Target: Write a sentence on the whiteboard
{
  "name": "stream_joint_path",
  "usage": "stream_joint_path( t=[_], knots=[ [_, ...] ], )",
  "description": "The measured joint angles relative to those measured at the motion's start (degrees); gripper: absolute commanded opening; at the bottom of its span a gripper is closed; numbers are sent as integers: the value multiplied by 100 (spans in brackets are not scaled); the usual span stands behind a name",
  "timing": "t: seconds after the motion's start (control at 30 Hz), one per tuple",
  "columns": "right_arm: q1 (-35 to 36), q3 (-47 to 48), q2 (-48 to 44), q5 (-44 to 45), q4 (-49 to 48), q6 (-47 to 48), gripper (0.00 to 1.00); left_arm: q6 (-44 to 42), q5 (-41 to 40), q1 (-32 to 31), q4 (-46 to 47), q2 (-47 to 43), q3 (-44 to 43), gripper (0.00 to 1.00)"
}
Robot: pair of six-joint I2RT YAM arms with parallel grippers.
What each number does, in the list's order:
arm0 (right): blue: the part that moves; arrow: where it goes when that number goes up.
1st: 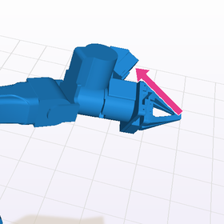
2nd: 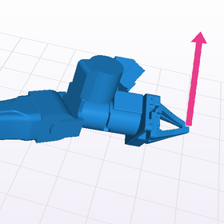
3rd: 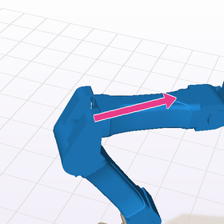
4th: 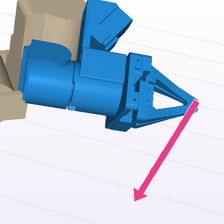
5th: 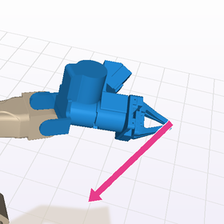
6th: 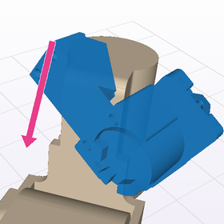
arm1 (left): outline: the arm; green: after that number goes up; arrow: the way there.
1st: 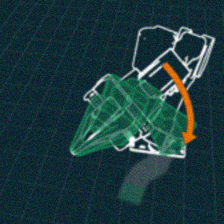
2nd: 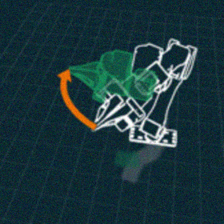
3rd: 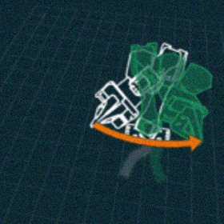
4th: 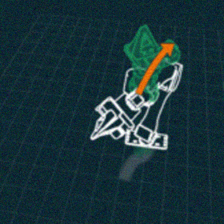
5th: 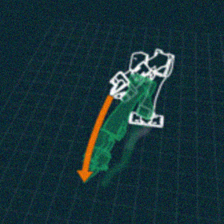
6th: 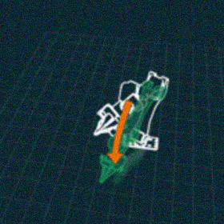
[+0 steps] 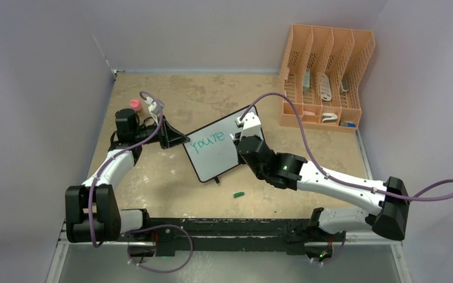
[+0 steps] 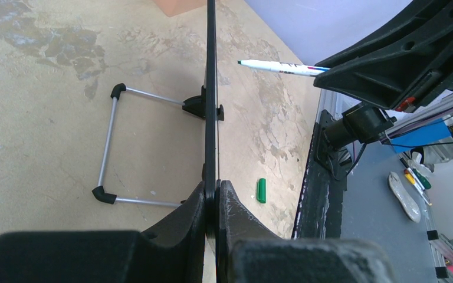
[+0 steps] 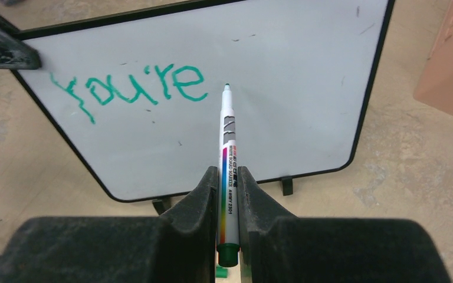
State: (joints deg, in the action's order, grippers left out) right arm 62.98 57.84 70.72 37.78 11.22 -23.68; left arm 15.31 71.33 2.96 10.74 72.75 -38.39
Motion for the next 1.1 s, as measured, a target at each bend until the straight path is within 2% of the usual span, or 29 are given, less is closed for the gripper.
stream_joint_path(
  t=[0.37, 1.1],
  knots=[
    [-393, -271, -304, -127, -94, 227, 0, -11, 2, 0, -66, 15, -28, 0],
    [-420, -284, -57, -304, -297, 365, 0, -11, 4, 0, -79, 33, -39, 0]
  ],
)
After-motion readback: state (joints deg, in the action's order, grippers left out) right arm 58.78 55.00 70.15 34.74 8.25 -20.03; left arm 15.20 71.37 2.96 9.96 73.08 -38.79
